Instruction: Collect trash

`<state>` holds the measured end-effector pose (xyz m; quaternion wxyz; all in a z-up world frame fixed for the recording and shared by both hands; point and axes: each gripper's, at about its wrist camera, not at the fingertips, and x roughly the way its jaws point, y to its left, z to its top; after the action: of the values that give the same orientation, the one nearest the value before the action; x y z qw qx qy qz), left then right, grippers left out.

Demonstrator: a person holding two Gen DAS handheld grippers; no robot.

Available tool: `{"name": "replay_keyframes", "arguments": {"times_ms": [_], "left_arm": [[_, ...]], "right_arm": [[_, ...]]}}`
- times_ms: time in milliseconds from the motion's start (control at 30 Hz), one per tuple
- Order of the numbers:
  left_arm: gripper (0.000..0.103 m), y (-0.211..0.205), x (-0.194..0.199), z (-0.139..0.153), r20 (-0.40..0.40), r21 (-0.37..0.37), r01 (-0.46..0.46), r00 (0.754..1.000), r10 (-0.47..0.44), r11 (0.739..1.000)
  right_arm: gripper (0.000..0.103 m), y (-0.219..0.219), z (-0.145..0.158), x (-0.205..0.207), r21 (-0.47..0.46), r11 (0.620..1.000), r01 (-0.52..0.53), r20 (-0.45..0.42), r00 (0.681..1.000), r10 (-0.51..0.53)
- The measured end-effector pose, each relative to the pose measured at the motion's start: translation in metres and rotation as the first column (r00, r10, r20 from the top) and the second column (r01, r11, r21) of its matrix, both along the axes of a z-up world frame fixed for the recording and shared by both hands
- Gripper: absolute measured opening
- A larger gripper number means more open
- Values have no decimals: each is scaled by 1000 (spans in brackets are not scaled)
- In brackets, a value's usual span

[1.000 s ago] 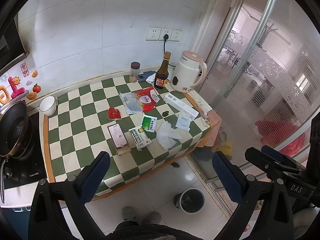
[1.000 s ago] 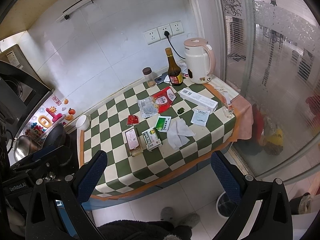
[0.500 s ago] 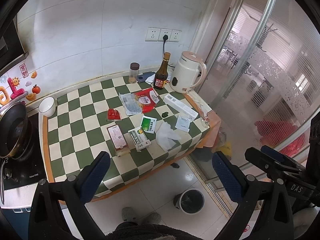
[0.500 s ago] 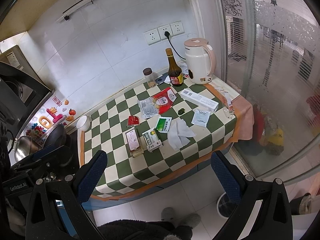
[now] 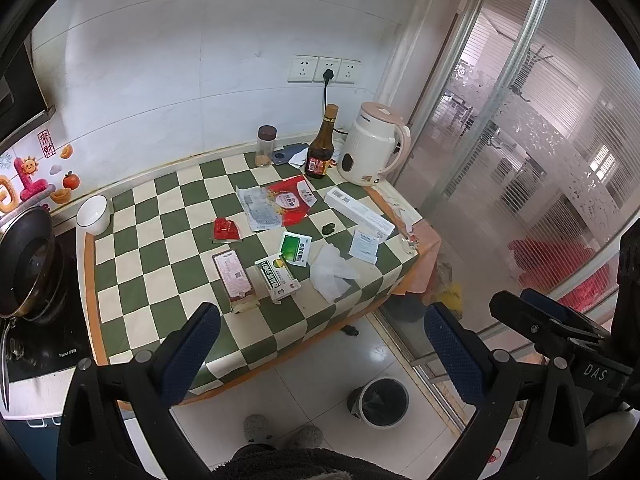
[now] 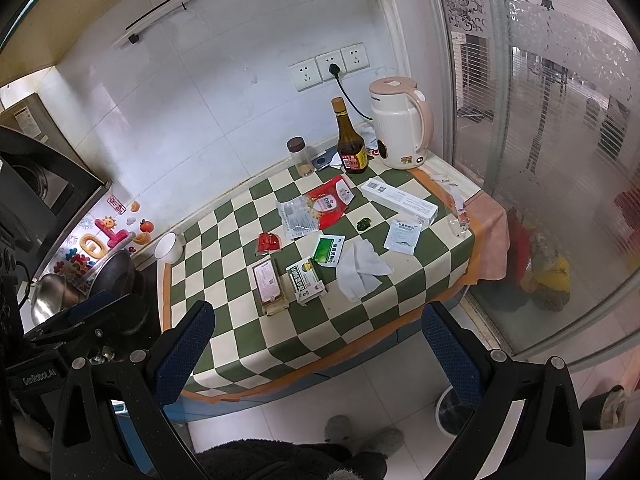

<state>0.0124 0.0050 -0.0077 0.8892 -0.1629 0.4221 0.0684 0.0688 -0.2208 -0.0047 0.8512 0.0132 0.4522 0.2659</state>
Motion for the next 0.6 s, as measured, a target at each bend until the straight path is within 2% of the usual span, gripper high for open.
{"name": "replay_keyframes", "arguments": {"times_ms": [467, 533, 600], "left_arm": [[103, -7, 2, 1, -1, 19, 4, 1000, -4, 1000], [103, -5, 7, 0, -7, 99, -20, 1000, 20, 995], [103, 1, 22, -7, -20, 233, -65, 997, 71, 970]], "right_arm": [[103, 6, 2, 5, 5, 1000, 10, -5, 1000, -10], [103, 8, 2, 7, 5, 999, 35, -7, 999, -35], [103, 12, -2, 10, -13, 998, 61, -2, 998, -61]]}}
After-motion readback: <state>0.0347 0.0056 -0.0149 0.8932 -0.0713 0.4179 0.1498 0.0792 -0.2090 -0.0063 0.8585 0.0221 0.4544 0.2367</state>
